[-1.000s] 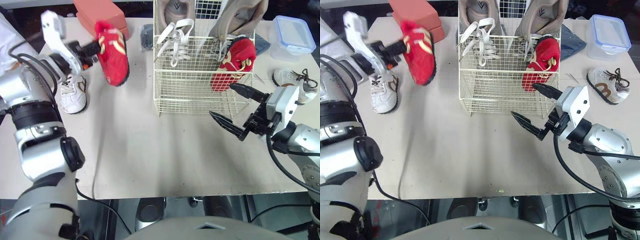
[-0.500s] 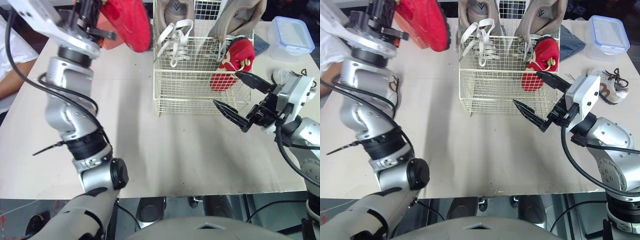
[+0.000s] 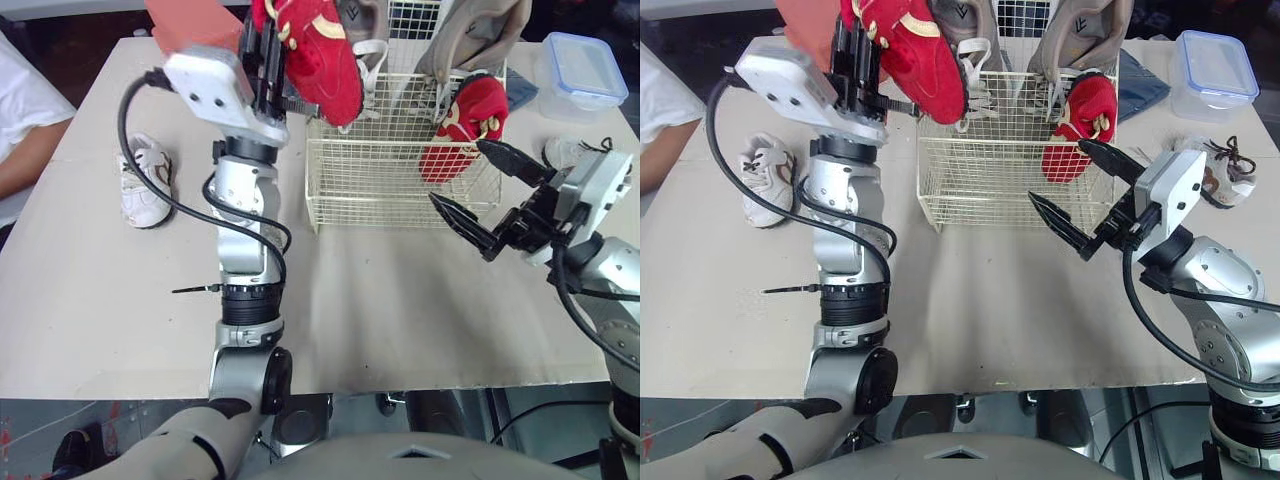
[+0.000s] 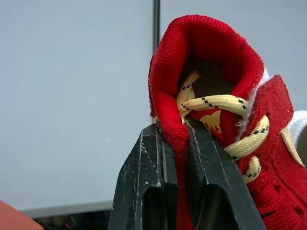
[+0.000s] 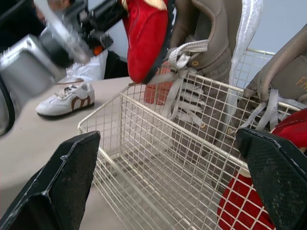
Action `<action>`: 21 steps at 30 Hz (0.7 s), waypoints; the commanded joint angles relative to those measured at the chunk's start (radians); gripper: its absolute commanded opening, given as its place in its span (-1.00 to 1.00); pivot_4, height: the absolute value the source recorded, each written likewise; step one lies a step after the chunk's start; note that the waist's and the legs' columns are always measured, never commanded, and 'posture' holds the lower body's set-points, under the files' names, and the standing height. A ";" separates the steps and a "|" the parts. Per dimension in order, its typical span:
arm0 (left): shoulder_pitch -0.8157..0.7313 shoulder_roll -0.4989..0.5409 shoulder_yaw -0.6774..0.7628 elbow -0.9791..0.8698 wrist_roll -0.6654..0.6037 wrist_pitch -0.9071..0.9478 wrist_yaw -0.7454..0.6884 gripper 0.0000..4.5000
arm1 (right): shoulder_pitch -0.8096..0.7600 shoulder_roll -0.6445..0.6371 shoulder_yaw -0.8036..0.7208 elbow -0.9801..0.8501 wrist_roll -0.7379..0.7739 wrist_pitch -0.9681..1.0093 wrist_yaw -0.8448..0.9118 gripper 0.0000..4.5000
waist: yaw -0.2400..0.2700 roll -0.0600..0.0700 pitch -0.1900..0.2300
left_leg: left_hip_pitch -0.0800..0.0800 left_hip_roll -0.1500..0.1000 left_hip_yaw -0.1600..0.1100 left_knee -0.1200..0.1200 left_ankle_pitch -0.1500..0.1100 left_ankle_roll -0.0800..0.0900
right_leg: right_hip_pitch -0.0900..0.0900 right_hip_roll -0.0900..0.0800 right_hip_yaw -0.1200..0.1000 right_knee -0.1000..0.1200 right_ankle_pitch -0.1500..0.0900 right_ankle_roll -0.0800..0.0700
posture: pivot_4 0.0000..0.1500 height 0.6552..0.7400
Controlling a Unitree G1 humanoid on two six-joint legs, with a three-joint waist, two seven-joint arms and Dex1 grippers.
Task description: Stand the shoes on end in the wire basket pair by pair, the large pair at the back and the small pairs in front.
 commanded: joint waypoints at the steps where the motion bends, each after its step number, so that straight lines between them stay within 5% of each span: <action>1: 0.021 0.000 -0.037 0.049 0.069 -0.099 0.040 -0.99 | 0.018 0.011 -0.049 -0.040 0.037 -0.037 0.007 1.00 | 0.000 0.000 0.000 | 0.000 0.000 0.000 0.000 0.000 0.000 | 0.000 0.000 0.000 0.000 0.000 0.000 | 1.00 -0.27; 21: 0.023 0.053 -0.132 0.312 0.296 -0.421 0.181 -0.99 | 0.103 0.082 -0.084 0.002 0.058 -0.194 0.054 1.00 | 0.005 0.000 -0.001 | 0.000 0.000 -0.001 0.000 -0.002 0.003 | 0.000 0.000 -0.002 0.000 0.000 0.000 | 1.00 -0.27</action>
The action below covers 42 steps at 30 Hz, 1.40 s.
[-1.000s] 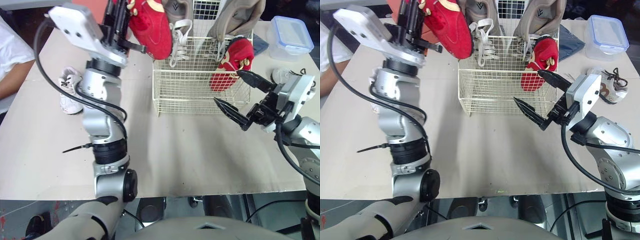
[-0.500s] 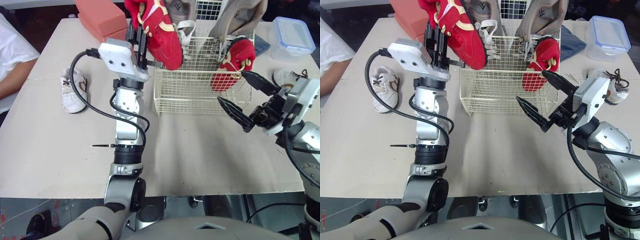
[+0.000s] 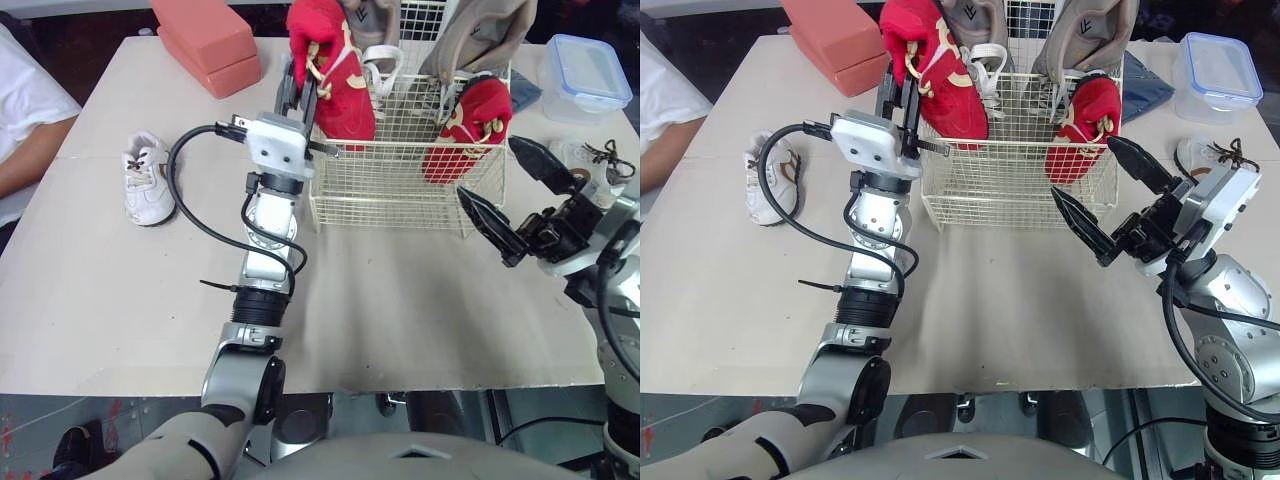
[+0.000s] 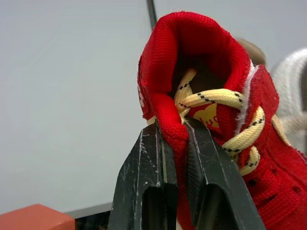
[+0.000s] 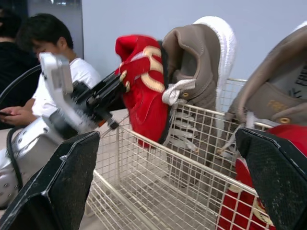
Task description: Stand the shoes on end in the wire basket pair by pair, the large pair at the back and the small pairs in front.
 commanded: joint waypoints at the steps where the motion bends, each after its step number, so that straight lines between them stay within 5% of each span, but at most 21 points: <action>1: -0.001 0.003 -0.031 0.026 0.044 -0.053 0.031 -0.99 | 0.002 0.005 -0.018 -0.027 0.007 -0.030 -0.002 1.00 | 0.000 0.000 0.000 | 0.000 0.000 0.000 0.000 0.000 0.000 | 0.000 0.000 0.000 0.000 0.000 0.000 | 1.00 -0.27; 6: 0.039 0.009 -0.055 0.040 0.026 -0.045 0.006 -0.99 | 0.010 0.003 -0.022 -0.025 0.008 -0.038 0.001 1.00 | 0.001 0.001 -0.001 | 0.000 0.000 0.000 0.000 0.000 0.000 | 0.000 0.000 0.000 0.000 0.000 0.000 | 1.00 -0.27; 10: 0.099 0.022 -0.093 -0.007 -0.103 0.019 -0.140 -0.99 | 0.015 0.005 -0.020 -0.023 0.006 -0.044 0.003 1.00 | 0.002 0.005 -0.006 | 0.001 0.001 0.000 0.000 0.000 0.000 | 0.001 -0.001 0.000 0.000 0.000 0.000 | 1.00 -0.27; 16: 0.150 0.037 -0.108 -0.088 -0.206 0.125 -0.257 0.41 | 0.012 0.006 -0.014 -0.012 0.002 -0.053 0.010 1.00 | 0.009 0.008 -0.010 | 0.003 0.000 -0.001 0.000 -0.001 0.001 | 0.004 -0.001 -0.002 0.000 0.000 0.000 | 1.00 -0.27; 20: 0.172 0.041 -0.089 -0.122 -0.229 0.173 -0.271 0.97 | 0.009 0.004 -0.015 -0.003 0.000 -0.059 0.014 1.00 | 0.015 0.008 -0.011 | 0.004 0.000 -0.001 0.000 -0.001 0.001 | 0.005 0.000 -0.002 0.000 -0.002 0.002 | 1.00 -0.27; 31: 0.278 0.153 -0.057 -0.425 -0.416 0.413 -0.411 0.97 | 0.016 -0.101 -0.208 0.226 -0.061 -0.072 0.018 1.00 | 0.016 0.009 -0.011 | 0.003 0.000 -0.001 0.000 -0.001 0.001 | 0.004 0.001 -0.001 0.000 -0.001 0.001 | 1.00 -0.27; 42: 0.085 0.439 0.013 -0.655 -0.750 0.930 -0.628 0.97 | -0.152 -0.339 -0.252 0.910 -0.259 -0.082 0.073 1.00 | 0.007 0.011 -0.010 | 0.003 0.000 0.001 -0.001 -0.001 0.001 | 0.003 0.002 0.001 -0.002 -0.001 0.000 | 1.00 -0.27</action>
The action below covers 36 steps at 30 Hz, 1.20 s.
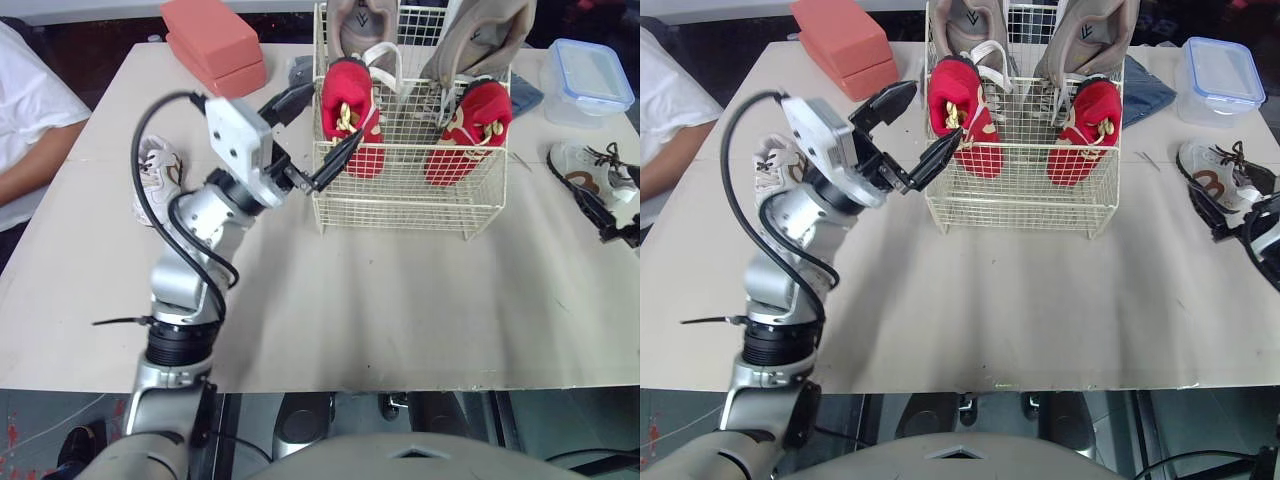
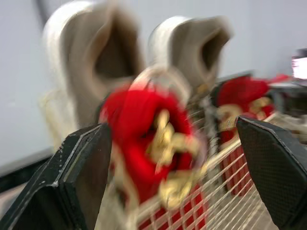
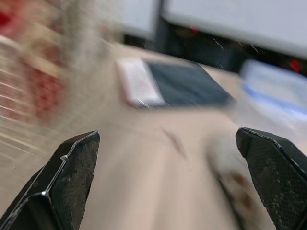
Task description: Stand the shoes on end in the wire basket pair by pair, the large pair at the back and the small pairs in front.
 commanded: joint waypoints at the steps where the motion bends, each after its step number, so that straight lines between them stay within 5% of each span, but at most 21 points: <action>1: -0.058 0.083 0.037 -0.067 -0.115 0.149 -0.080 0.97 | -0.105 -0.057 -0.011 0.220 -0.052 -0.040 0.020 1.00 | -0.007 0.001 0.001 | 0.000 0.000 0.000 0.000 0.000 0.000 | 0.000 0.000 0.000 0.000 0.000 0.000 | 1.00 -0.27; 9: -0.122 0.207 0.106 -0.142 -0.324 0.390 -0.142 0.97 | -0.303 -0.106 0.015 0.591 -0.107 -0.065 0.084 1.00 | -0.021 0.001 0.002 | -0.001 0.000 0.002 -0.001 0.003 -0.005 | -0.003 0.000 0.003 0.000 0.000 0.000 | 1.00 -0.27; 19: -0.130 0.276 0.130 -0.192 -0.431 0.533 -0.161 0.97 | -0.533 -0.110 0.091 0.910 -0.191 -0.140 0.179 1.00 | -0.021 0.001 0.002 | -0.001 0.001 0.003 -0.001 0.003 -0.005 | -0.003 0.000 0.004 0.000 0.000 0.000 | 1.00 -0.27; 22: -0.134 0.278 0.140 -0.201 -0.452 0.553 -0.149 1.00 | -0.561 -0.110 0.103 0.949 -0.208 -0.158 0.189 0.62 | -0.019 0.001 0.002 | -0.002 0.001 0.003 -0.001 0.003 -0.005 | -0.003 -0.001 0.004 0.000 0.000 0.000 | 1.00 -0.27; 29: -0.142 0.274 0.128 -0.192 -0.451 0.559 -0.160 1.00 | -0.565 -0.113 0.105 0.972 -0.225 -0.188 0.190 -0.85 | -0.023 0.002 0.003 | -0.001 0.001 0.004 0.000 0.003 -0.006 | -0.003 -0.001 0.005 0.001 0.000 0.000 | 1.00 -0.27; 36: -0.167 0.260 0.099 -0.170 -0.431 0.552 -0.189 1.00 | -0.506 -0.126 0.051 0.899 -0.183 -0.196 0.188 -0.96 | -0.017 0.002 0.003 | -0.001 0.001 0.003 0.000 0.004 -0.007 | -0.003 -0.001 0.005 0.001 0.000 0.000 | 1.00 -0.27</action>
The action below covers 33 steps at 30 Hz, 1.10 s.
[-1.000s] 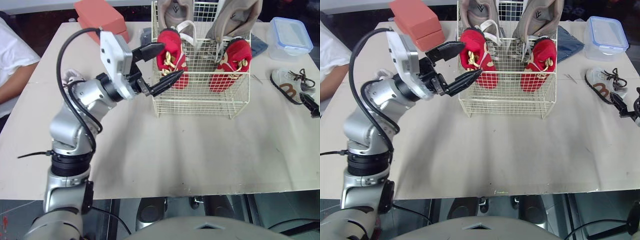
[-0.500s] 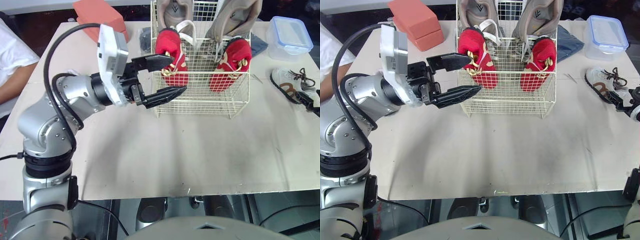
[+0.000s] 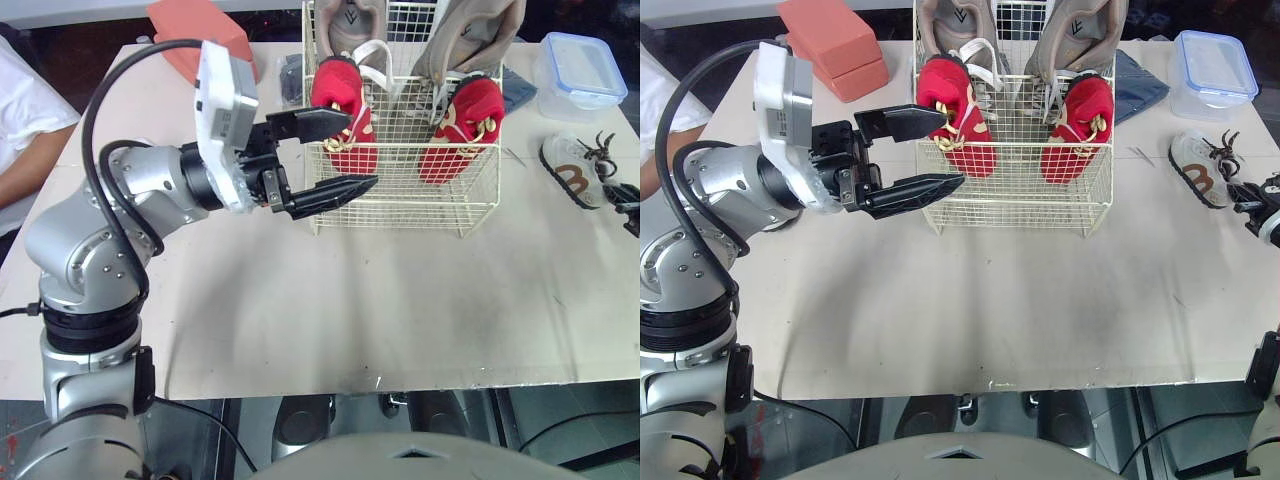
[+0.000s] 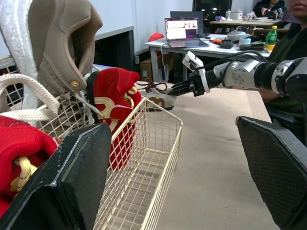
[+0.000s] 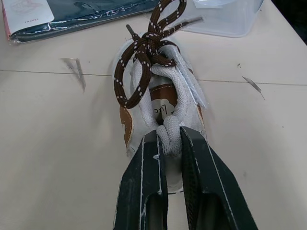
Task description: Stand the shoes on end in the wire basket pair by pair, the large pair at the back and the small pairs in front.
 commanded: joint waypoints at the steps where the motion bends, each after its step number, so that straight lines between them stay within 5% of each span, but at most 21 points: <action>1: -0.030 -0.003 -0.007 -0.001 0.003 -0.009 -0.024 1.00 | 0.038 -0.044 -0.059 -0.094 0.045 -0.017 0.007 -0.96 | 0.002 0.000 0.000 | 0.000 0.000 0.000 0.000 0.000 0.000 | 0.000 0.000 0.000 0.000 0.000 0.000 | 1.00 -0.27; 14: -0.046 -0.011 0.004 0.103 -0.005 -0.004 -0.103 1.00 | 0.305 0.013 -0.289 -0.877 0.265 -0.105 0.036 -0.96 | -0.001 0.005 0.003 | 0.001 0.000 0.000 -0.001 0.001 -0.001 | -0.001 0.001 0.000 0.001 -0.002 0.004 | 1.00 -0.27; 21: -0.076 0.023 -0.005 0.218 0.070 -0.044 -0.203 1.00 | 0.229 -0.056 -0.174 -1.211 0.386 0.023 0.115 -0.96 | -0.002 0.005 0.003 | 0.000 0.000 -0.001 -0.001 0.001 -0.001 | -0.001 0.001 0.000 0.000 -0.002 0.004 | 1.00 -0.27; 33: -0.081 0.061 0.011 0.274 0.141 -0.086 -0.282 1.00 | 0.103 -0.047 0.166 -1.306 0.150 -0.438 0.421 -0.96 | 0.003 0.002 0.005 | -0.002 0.000 -0.002 -0.001 0.000 -0.001 | -0.002 0.000 -0.002 -0.001 -0.002 0.004 | 1.00 -0.27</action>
